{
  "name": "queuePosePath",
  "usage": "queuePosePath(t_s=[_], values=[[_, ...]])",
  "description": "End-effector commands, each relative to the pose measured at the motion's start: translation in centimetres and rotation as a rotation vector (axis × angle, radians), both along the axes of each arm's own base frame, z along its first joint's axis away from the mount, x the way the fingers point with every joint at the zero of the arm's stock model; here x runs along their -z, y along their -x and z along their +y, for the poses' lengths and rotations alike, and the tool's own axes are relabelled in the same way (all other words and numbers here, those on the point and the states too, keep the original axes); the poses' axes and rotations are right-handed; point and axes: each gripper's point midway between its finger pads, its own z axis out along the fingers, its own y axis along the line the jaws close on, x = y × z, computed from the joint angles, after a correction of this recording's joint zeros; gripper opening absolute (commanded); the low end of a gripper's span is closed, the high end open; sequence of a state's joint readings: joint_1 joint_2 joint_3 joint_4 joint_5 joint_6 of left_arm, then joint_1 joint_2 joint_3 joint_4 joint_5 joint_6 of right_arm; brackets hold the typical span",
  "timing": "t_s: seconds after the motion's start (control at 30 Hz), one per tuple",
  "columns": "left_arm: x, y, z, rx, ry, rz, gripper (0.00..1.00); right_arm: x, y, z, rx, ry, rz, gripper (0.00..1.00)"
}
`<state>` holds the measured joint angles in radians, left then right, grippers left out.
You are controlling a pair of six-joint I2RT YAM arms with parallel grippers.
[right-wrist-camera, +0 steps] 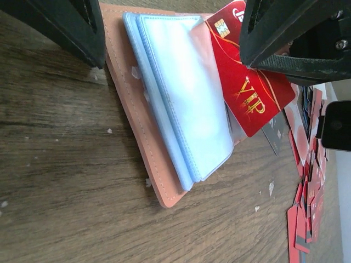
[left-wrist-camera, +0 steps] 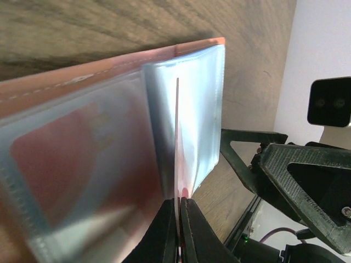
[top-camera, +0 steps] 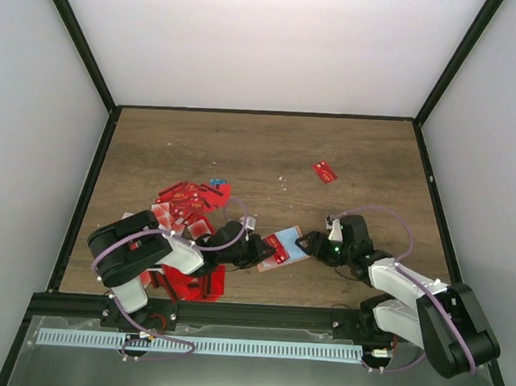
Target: Put the credit cards into the card holder
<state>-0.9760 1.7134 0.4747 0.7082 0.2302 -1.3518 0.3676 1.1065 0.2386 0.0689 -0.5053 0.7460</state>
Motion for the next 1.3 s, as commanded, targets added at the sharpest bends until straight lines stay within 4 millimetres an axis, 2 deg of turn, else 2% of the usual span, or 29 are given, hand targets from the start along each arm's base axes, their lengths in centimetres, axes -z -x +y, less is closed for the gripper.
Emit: queuePosePath(t_s=[0.0, 0.33, 0.5, 0.83, 1.0, 1.27], values=[[0.6, 0.6, 0.3, -0.021, 0.016, 0.048, 0.04, 0.6, 0.9, -0.4, 0.009, 0.006, 0.040, 0.68], [0.7, 0.7, -0.4, -0.010, 0.032, 0.081, 0.04, 0.7, 1.1, 0.0, -0.013, -0.012, 0.051, 0.68], [1.1, 1.3, -0.3, -0.009, 0.070, 0.131, 0.04, 0.7, 1.5, 0.2, -0.025, -0.027, 0.061, 0.68], [0.2, 1.7, -0.3, -0.024, 0.152, 0.154, 0.04, 0.4, 1.3, 0.2, -0.025, -0.027, 0.056, 0.68], [1.2, 1.9, -0.3, 0.004, 0.086, 0.152, 0.04, 0.5, 1.4, 0.2, -0.029, -0.023, 0.059, 0.67], [3.2, 3.3, 0.0, 0.100, -0.014, 0.151, 0.04, 0.4, 1.0, 0.2, -0.038, -0.004, 0.052, 0.68]])
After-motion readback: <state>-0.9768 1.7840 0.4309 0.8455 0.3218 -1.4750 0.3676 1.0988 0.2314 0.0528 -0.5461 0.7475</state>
